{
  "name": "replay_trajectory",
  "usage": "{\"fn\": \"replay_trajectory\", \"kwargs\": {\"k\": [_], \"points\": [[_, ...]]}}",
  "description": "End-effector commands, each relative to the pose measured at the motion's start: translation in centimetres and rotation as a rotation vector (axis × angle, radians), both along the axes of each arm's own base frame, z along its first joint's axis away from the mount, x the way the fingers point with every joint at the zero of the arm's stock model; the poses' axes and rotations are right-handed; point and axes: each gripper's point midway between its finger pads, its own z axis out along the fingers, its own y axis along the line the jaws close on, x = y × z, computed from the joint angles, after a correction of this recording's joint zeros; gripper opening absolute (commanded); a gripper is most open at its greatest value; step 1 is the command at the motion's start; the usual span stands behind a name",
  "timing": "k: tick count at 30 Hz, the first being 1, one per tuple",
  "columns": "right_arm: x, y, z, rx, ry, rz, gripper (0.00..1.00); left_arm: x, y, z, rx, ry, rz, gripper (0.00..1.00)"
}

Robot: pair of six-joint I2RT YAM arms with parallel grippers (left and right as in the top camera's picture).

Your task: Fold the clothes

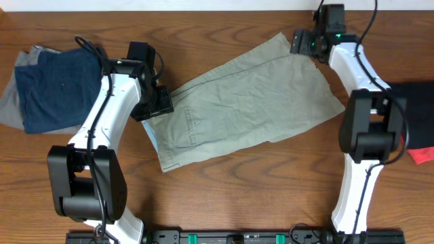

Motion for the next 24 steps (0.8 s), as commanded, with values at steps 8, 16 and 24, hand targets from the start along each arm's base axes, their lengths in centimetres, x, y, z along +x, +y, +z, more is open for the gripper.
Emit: {"fn": "replay_trajectory", "kwargs": {"k": [8, 16, 24], "points": [[1.0, -1.0, -5.6, -0.078, 0.02, -0.034, 0.94, -0.3, 0.3, -0.2, 0.02, 0.015, 0.006, 0.59], [-0.7, -1.5, -7.0, -0.105, 0.101, -0.045, 0.84, -0.3, 0.3, -0.2, 0.02, 0.015, 0.006, 0.59], [-1.6, 1.1, -7.5, 0.024, 0.144, 0.037, 0.76, -0.3, 0.3, -0.2, 0.02, 0.015, 0.006, 0.59]]}}
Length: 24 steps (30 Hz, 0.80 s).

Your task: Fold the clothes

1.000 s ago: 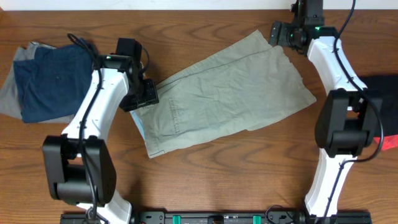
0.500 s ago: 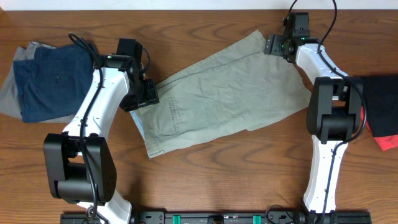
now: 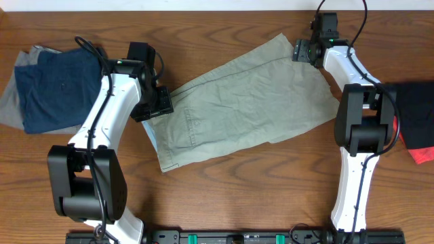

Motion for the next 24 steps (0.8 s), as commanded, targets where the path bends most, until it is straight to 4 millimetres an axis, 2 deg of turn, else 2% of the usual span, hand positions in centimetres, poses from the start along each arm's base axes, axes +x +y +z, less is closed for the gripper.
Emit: {"fn": "replay_trajectory", "kwargs": {"k": [1, 11, 18, 21, 24], "points": [[-1.7, 2.6, -3.2, 0.11, 0.089, 0.063, 0.69, 0.0, 0.2, -0.2, 0.016, 0.006, 0.002, 0.59], [-2.1, 2.1, -3.5, 0.121, 0.108, 0.032, 0.16, 0.0, 0.2, -0.2, 0.016, 0.006, 0.002, 0.59], [-2.5, 0.8, -3.0, 0.112, 0.121, 0.006, 0.02, 0.0, 0.2, -0.2, 0.016, 0.006, 0.002, 0.59], [-2.6, 0.4, -1.5, 0.106, 0.113, -0.001, 0.01, -0.1, 0.2, -0.2, 0.016, 0.007, 0.003, 0.59], [-2.9, -0.6, 0.9, 0.057, 0.099, -0.028, 0.01, -0.2, 0.2, -0.2, 0.017, 0.014, 0.002, 0.59]]}}
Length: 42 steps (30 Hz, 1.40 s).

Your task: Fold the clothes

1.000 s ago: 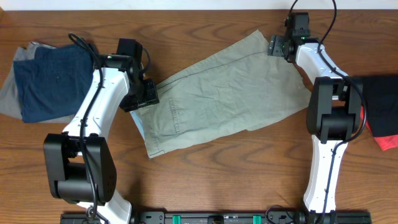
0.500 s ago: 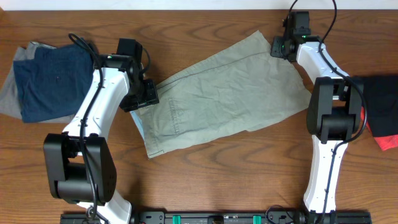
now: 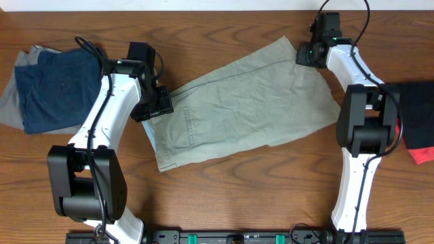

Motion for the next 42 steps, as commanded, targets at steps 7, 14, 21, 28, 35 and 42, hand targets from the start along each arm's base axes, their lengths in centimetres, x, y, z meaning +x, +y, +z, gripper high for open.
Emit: {"fn": "replay_trajectory", "kwargs": {"k": [7, 14, 21, 28, 35, 42], "points": [[-2.7, -2.1, 6.2, -0.101, 0.013, -0.055, 0.04, -0.8, 0.1, -0.7, 0.007, 0.032, 0.001, 0.63], [-6.8, -2.9, 5.5, -0.149, 0.179, -0.064, 0.01, -0.9, 0.1, -1.1, 0.004, 0.033, 0.0, 0.67], [-8.1, -2.8, 5.2, -0.15, 0.232, -0.059, 0.01, 0.5, -0.3, -2.6, -0.01, -0.007, -0.014, 0.79], [-8.9, -2.4, 5.0, -0.152, 0.267, -0.046, 0.01, 3.9, -1.0, -6.5, -0.026, -0.069, -0.104, 0.81], [-9.5, -2.3, 4.9, -0.154, 0.291, -0.043, 0.01, 4.9, -0.2, -8.3, 0.022, -0.079, -0.098, 0.81], [-9.6, -2.3, 4.9, -0.154, 0.294, -0.043, 0.01, 5.5, 0.9, -5.9, 0.086, -0.136, -0.086, 0.81]]}}
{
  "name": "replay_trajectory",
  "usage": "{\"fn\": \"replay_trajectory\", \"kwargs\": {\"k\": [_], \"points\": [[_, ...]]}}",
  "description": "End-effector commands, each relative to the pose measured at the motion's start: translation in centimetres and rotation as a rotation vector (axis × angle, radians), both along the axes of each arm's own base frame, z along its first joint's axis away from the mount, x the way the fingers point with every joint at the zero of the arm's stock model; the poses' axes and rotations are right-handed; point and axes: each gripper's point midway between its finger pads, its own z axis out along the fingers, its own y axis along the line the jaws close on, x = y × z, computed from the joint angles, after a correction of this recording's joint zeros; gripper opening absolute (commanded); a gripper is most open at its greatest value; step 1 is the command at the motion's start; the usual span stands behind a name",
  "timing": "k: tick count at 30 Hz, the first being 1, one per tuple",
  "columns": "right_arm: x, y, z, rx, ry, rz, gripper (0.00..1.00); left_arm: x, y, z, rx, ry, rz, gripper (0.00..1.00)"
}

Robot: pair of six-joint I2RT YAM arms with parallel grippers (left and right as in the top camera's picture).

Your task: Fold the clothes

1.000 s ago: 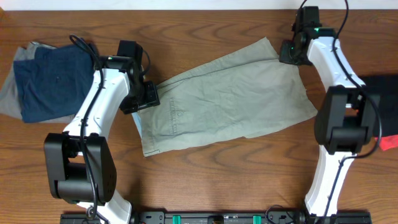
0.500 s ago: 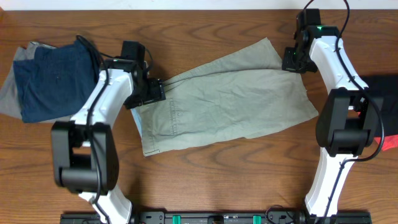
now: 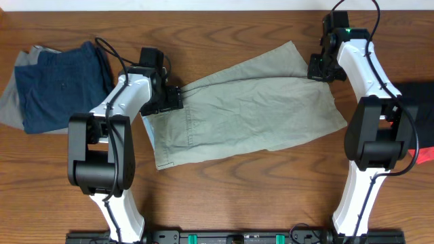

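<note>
Pale khaki shorts [image 3: 251,112] lie spread across the middle of the table, slanting up to the right. My left gripper [image 3: 175,99] sits at the upper left end of the shorts, by the waistband, apparently shut on the cloth edge. At the upper right end, just below the top corner, my right gripper [image 3: 316,70] presses on the shorts and looks shut on the fabric. The fingers of both are mostly hidden under the wrists.
A folded dark blue garment [image 3: 57,85] lies on a grey one [image 3: 9,112] at the far left. Black cloth [image 3: 419,102] and a red piece [image 3: 426,154] sit at the right edge. The arm bases stand along the front edge.
My left gripper has shifted up and right along the waistband. The right gripper has moved down and right from the top corner. The shorts now lie straighter and reach further right.
The shorts lay slanted and wrinkled with my left gripper at the waistband and the right at the top right corner. The right gripper stayed near that corner while the cloth shifted slightly. Now both grippers have moved and the shorts lie flatter.
</note>
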Motion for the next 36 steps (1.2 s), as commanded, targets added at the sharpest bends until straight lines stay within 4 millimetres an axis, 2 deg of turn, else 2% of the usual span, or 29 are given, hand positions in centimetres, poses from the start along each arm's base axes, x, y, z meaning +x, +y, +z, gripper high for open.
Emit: {"fn": "replay_trajectory", "kwargs": {"k": [1, 11, 15, 18, 22, 25, 27, 28, 32, 33, 35, 36], "points": [[-0.1, 0.1, 0.3, -0.023, -0.002, 0.004, 0.01, 0.3, 1.3, 1.7, 0.063, -0.046, 0.001, 0.81], [-0.4, 0.0, 0.3, -0.024, 0.008, 0.004, 0.01, 0.0, 1.3, 1.5, 0.062, -0.032, 0.013, 0.81], [-0.5, 0.0, 0.3, -0.024, 0.013, 0.004, 0.01, -0.3, 1.3, 0.6, 0.063, -0.017, 0.012, 0.8], [-0.6, 0.0, 0.3, -0.024, 0.017, 0.005, 0.01, -0.7, 1.1, -0.3, 0.049, 0.01, 0.009, 0.75], [-0.6, 0.0, 0.3, -0.024, 0.02, 0.004, 0.01, -0.6, -0.4, -0.3, -0.037, 0.01, -0.007, 0.51], [-0.6, 0.0, 0.3, -0.024, 0.02, 0.004, 0.01, -0.3, -0.6, -0.2, -0.047, 0.0, -0.009, 0.2], [-0.6, 0.0, 0.3, -0.024, 0.02, 0.004, 0.01, -0.2, -0.6, -0.2, -0.047, -0.004, -0.01, 0.09], [-0.6, 0.0, 0.3, -0.024, 0.02, 0.004, 0.01, -0.2, -0.6, -0.1, -0.046, -0.007, -0.016, 0.08], [-0.7, 0.0, 0.2, -0.025, 0.024, 0.004, 0.01, 0.3, -0.2, 0.6, -0.018, -0.03, -0.026, 0.1], [-0.8, 0.0, 0.2, -0.025, 0.024, 0.004, 0.01, 0.5, 0.2, 1.0, 0.0, -0.043, -0.022, 0.15], [-0.7, 0.0, 0.2, -0.025, 0.024, 0.004, 0.01, 0.9, 0.8, 1.6, 0.037, -0.065, -0.014, 0.44], [-0.7, 0.0, 0.2, -0.025, 0.024, 0.004, 0.01, 1.1, 1.2, 2.0, 0.059, -0.078, -0.009, 0.52]]}}
